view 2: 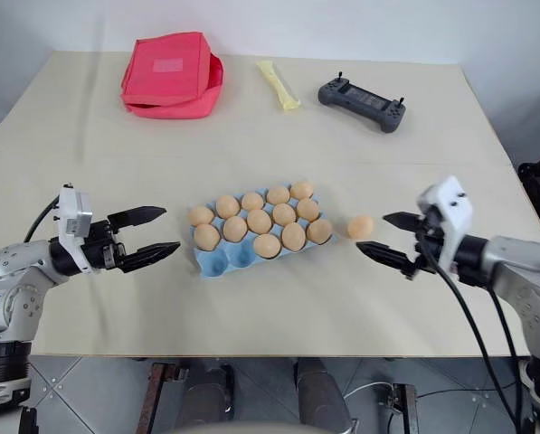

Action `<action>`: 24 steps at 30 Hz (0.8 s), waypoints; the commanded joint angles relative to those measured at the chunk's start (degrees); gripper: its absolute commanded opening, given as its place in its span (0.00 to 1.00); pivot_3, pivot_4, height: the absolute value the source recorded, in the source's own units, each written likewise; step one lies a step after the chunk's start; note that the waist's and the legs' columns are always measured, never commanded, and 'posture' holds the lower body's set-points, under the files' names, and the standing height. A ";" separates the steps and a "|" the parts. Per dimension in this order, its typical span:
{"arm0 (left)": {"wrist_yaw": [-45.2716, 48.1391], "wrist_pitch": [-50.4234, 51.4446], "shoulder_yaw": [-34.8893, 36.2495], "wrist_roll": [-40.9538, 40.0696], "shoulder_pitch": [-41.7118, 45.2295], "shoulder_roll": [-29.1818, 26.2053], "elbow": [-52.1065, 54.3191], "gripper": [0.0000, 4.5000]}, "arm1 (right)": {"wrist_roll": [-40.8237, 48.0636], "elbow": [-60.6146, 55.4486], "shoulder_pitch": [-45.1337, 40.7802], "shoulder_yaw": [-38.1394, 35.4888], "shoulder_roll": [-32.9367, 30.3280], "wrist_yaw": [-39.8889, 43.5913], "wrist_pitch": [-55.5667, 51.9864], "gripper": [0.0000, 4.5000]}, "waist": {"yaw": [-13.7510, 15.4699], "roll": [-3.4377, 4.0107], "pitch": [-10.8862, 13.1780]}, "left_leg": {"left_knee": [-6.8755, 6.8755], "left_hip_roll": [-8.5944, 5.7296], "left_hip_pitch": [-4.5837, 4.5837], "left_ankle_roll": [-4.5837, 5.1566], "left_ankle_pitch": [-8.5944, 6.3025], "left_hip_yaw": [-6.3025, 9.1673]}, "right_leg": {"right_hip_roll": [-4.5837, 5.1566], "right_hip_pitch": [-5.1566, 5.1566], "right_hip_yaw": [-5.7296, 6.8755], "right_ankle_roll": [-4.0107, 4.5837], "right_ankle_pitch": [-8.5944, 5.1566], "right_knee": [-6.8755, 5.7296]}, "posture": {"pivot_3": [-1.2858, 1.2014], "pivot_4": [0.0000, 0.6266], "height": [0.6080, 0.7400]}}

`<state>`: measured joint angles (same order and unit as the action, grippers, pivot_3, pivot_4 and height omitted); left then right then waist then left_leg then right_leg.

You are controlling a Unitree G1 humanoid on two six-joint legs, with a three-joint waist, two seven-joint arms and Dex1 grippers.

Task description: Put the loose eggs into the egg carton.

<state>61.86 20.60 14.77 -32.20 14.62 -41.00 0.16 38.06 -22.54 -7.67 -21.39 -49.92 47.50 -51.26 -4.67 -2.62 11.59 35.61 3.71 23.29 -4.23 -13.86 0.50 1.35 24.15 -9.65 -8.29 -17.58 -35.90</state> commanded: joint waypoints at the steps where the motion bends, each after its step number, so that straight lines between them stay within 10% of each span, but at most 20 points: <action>1: 0.48 -1.17 0.51 -0.24 0.39 -0.18 0.25 1.00 | -1.31 1.19 4.10 -5.54 -2.12 1.74 3.19 1.00 | 0.04 0.00 0.00 | 0.01 0.00 0.00 0.00 0.00 0.00 | 0.00 -0.01 0.00 0.00 0.00 0.00 | 0.52 0.24 1.00; 24: -2.32 -0.28 5.94 -1.97 -7.49 -1.35 7.16 1.00 | -10.81 21.63 -17.34 15.02 8.16 -1.23 12.48 1.00 | -0.29 0.02 0.01 | 0.38 -0.01 -0.09 0.02 0.02 -0.04 | 0.01 -0.25 -0.11 0.42 -0.17 0.04 | 0.52 0.24 1.00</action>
<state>59.84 20.51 18.81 -32.93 7.75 -41.48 4.64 28.47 -2.15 -23.99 -6.46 -41.84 46.59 -40.83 -4.95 -2.60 11.60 35.99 3.70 23.21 -4.21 -13.84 0.46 1.36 23.91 -9.76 -7.90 -17.74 -35.87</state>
